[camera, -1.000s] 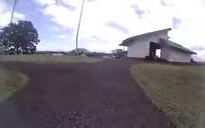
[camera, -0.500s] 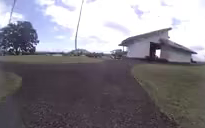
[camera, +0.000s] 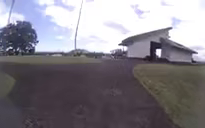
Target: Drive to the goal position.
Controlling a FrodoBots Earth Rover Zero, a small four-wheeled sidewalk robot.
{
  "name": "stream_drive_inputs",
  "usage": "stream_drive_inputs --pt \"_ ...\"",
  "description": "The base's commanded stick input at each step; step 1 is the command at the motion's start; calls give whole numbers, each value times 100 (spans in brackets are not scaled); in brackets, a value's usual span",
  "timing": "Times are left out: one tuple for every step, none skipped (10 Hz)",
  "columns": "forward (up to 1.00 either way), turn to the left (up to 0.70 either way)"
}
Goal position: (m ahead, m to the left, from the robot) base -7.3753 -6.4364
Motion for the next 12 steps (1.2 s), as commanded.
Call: stream_drive_inputs --pt "50 0" --pt "50 0" --pt "50 0" --pt "50 0" --pt "50 0" --pt "50 0" --pt "50 0" --pt "50 0" --pt "50 0" --pt "50 0" --pt "50 0" --pt "50 0"
